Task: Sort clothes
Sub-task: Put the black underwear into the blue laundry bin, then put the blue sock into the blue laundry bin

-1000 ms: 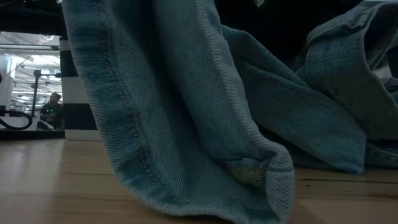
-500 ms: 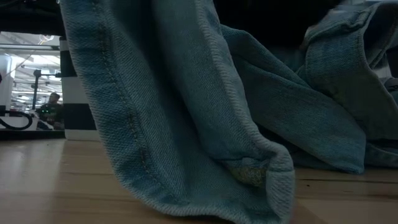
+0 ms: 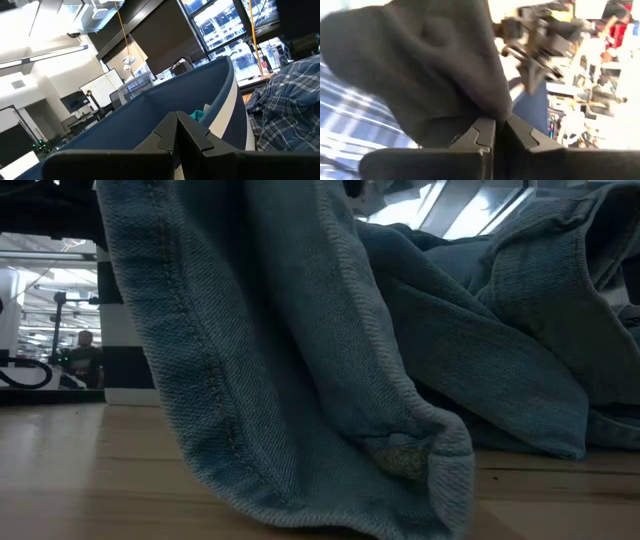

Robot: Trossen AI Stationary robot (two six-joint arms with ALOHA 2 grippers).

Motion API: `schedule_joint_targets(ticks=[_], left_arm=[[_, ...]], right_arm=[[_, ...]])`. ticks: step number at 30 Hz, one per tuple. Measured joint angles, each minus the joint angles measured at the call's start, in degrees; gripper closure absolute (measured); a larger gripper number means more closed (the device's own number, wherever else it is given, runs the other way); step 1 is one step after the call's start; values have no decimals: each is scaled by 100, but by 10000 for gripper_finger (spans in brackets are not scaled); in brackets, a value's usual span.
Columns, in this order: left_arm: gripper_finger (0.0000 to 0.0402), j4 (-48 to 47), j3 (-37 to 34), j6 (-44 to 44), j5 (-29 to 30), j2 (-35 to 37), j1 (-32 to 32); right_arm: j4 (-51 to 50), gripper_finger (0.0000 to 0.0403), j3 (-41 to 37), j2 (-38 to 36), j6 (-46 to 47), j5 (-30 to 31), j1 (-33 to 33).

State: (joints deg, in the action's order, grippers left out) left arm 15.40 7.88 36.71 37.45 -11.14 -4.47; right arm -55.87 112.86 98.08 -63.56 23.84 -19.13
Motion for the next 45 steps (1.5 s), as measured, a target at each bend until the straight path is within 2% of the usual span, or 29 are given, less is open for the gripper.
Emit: schedule_joint_targets(ticks=[7, 15, 21, 29, 36, 40, 45], left_arm=[[400, 5, 0, 20, 2, 0, 0], [400, 9, 0, 26, 2, 0, 0], [400, 13, 0, 39, 5, 0, 1], [400, 12, 4, 39, 7, 0, 2], [400, 11, 4, 39, 7, 0, 0], [400, 12, 4, 37, 7, 0, 0], [400, 13, 5, 37, 7, 0, 0]], right_arm=[[313, 388, 627, 0, -608, 18, 827], [1754, 377, 800, 13, -1134, 49, 2076], [2261, 381, 797, 221, -1072, -556, 2873], [2296, 363, 795, 781, -1015, -800, 3550], [2176, 360, 789, 1325, -1066, -852, 3652], [2142, 330, 786, 1503, -1077, -647, 3608], [1689, 259, 970, 1502, -1035, -416, 3564]])
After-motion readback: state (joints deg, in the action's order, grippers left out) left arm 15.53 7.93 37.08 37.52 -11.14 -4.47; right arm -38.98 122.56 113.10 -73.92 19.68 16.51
